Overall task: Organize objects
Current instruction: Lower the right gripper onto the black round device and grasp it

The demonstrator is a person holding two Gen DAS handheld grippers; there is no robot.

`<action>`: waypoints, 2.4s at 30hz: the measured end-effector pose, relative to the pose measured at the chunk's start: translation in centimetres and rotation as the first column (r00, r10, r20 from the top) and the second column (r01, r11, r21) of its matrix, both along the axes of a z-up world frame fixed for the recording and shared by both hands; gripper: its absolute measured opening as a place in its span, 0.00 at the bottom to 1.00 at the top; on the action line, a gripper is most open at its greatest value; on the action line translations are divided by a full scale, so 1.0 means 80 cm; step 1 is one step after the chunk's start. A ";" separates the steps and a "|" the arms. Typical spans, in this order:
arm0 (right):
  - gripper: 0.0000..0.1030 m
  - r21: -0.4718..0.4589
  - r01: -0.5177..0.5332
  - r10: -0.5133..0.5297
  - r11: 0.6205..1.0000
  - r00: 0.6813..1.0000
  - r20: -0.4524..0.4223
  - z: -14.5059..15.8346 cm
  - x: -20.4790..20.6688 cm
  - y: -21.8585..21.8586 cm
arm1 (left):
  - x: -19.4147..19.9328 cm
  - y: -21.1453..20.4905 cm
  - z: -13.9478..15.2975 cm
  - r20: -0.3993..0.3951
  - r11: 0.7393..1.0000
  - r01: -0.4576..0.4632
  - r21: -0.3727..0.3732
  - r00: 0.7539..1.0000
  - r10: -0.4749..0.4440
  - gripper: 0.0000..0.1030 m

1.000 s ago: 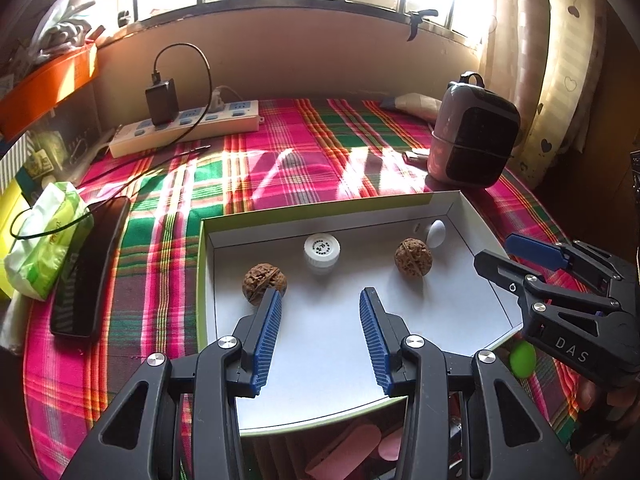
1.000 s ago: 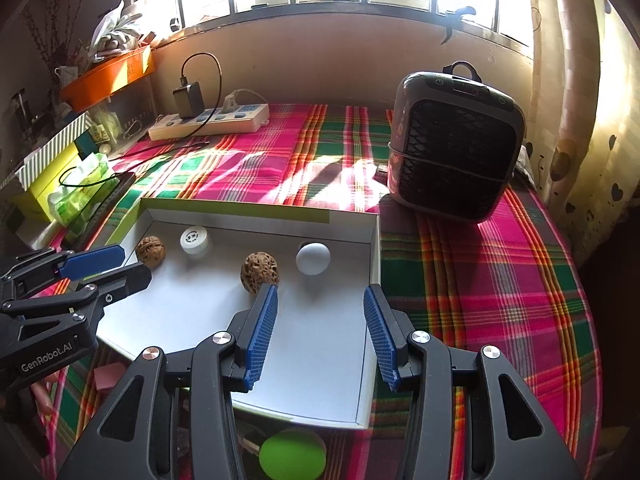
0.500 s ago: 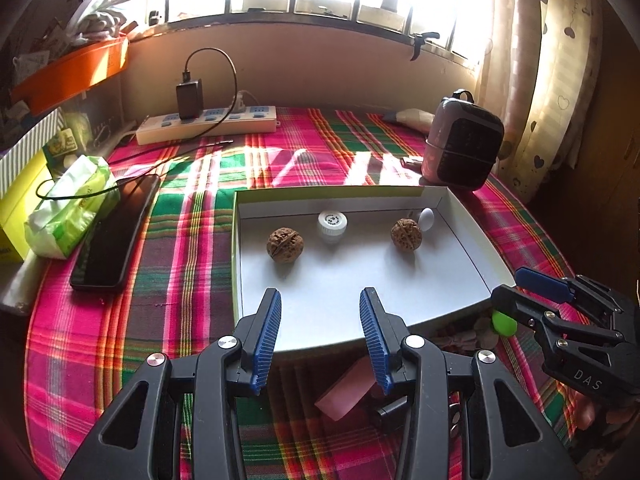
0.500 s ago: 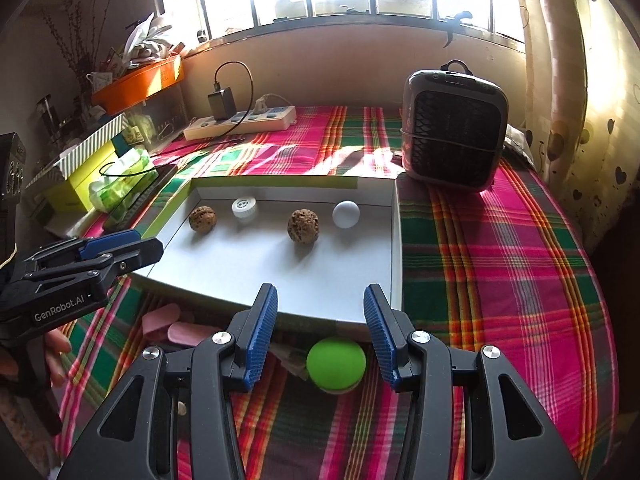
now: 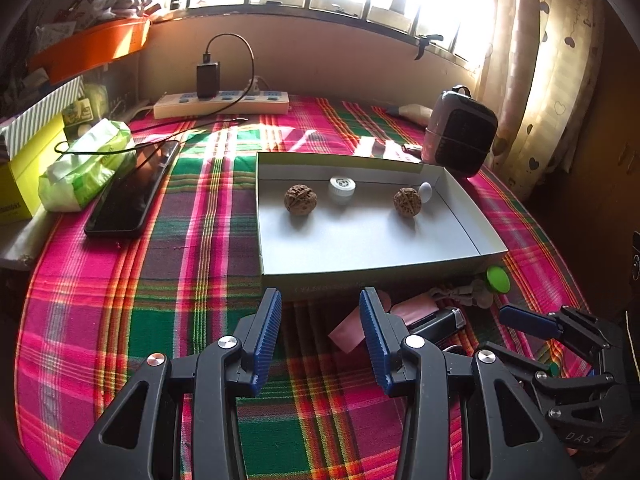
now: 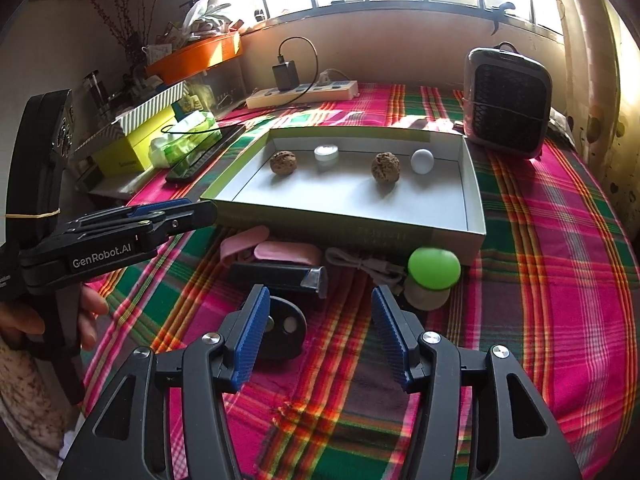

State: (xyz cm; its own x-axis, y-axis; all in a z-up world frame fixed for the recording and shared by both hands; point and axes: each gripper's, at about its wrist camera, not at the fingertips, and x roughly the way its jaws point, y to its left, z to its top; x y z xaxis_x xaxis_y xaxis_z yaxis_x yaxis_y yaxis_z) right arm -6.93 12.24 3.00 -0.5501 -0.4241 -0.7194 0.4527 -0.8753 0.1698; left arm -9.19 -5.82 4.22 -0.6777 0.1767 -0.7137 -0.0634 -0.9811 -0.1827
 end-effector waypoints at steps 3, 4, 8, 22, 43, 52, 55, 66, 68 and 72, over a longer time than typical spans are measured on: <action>0.53 0.011 -0.023 0.023 1.000 1.000 0.014 -0.009 0.005 -0.010 | 0.007 -0.001 -0.001 -0.001 1.000 -0.001 0.003 1.000 0.001 0.38; 0.53 0.013 -0.027 0.027 1.000 0.999 0.019 -0.012 0.006 -0.013 | 0.008 -0.002 -0.001 -0.002 1.000 -0.001 0.006 1.000 0.001 0.38; 0.54 0.017 -0.035 0.034 0.999 0.999 0.041 -0.022 0.003 -0.023 | 0.015 -0.002 0.000 -0.006 1.000 0.002 0.010 1.000 -0.002 0.38; 0.54 0.029 -0.021 0.019 0.999 0.999 0.049 -0.030 -0.001 -0.031 | 0.018 0.004 -0.004 0.005 1.000 0.022 0.012 1.000 -0.022 0.38; 0.27 0.018 0.034 -0.035 0.999 0.999 0.028 -0.024 0.004 -0.007 | 0.017 0.022 -0.003 0.001 0.996 0.087 0.028 0.996 -0.087 0.38; 0.27 0.023 0.104 -0.105 0.994 0.994 0.009 -0.015 0.014 0.029 | 0.013 0.051 -0.011 0.014 0.983 0.181 0.033 0.983 -0.181 0.38; 0.27 0.020 0.123 -0.123 0.992 0.992 0.007 -0.014 0.015 0.037 | 0.011 0.061 -0.016 0.028 0.978 0.206 0.024 0.978 -0.206 0.38; 0.27 0.014 0.157 -0.157 0.987 0.987 0.008 -0.014 0.017 0.055 | 0.016 0.074 -0.018 0.042 0.970 0.242 0.022 0.969 -0.243 0.39; 0.27 0.011 0.170 -0.170 0.985 0.985 0.012 -0.016 0.018 0.061 | 0.020 0.080 -0.019 0.045 0.963 0.268 0.038 0.962 -0.269 0.39; 0.27 0.006 0.189 -0.189 0.982 0.982 0.016 -0.017 0.020 0.071 | 0.027 0.095 -0.024 0.059 0.954 0.298 0.013 0.953 -0.298 0.39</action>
State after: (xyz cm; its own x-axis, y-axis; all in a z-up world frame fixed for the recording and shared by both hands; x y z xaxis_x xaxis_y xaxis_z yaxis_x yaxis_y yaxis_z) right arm -5.34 17.91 1.65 -0.6079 -0.3104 -0.7308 0.2762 -0.9456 0.1719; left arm -7.04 1.79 2.33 -0.5499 0.3673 -0.7501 -0.3418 -0.9184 -0.1992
